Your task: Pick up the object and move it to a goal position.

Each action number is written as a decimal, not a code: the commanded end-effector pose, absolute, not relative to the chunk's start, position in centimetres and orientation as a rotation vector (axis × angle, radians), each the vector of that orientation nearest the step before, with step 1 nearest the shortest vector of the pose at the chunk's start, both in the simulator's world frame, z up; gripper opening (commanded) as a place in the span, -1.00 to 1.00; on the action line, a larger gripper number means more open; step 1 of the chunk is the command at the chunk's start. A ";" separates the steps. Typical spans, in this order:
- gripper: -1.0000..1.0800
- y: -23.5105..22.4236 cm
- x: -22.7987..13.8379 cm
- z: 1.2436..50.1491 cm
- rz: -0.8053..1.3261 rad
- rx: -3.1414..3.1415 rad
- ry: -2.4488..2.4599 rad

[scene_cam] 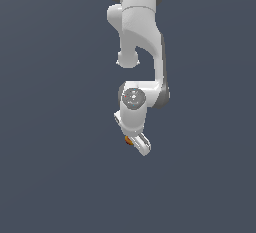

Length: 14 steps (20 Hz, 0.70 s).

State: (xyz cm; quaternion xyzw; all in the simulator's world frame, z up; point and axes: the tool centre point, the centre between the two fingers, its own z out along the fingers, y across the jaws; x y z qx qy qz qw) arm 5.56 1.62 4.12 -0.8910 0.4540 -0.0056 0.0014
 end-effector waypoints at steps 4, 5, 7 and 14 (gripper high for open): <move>-1.00 2.0 5.1 3.7 0.000 -2.805 1.414; -1.00 1.8 5.1 3.9 0.000 -2.805 1.414; -1.00 1.1 5.1 4.5 0.000 -2.805 1.414; -1.00 -3.6 5.0 8.8 0.001 -2.804 1.415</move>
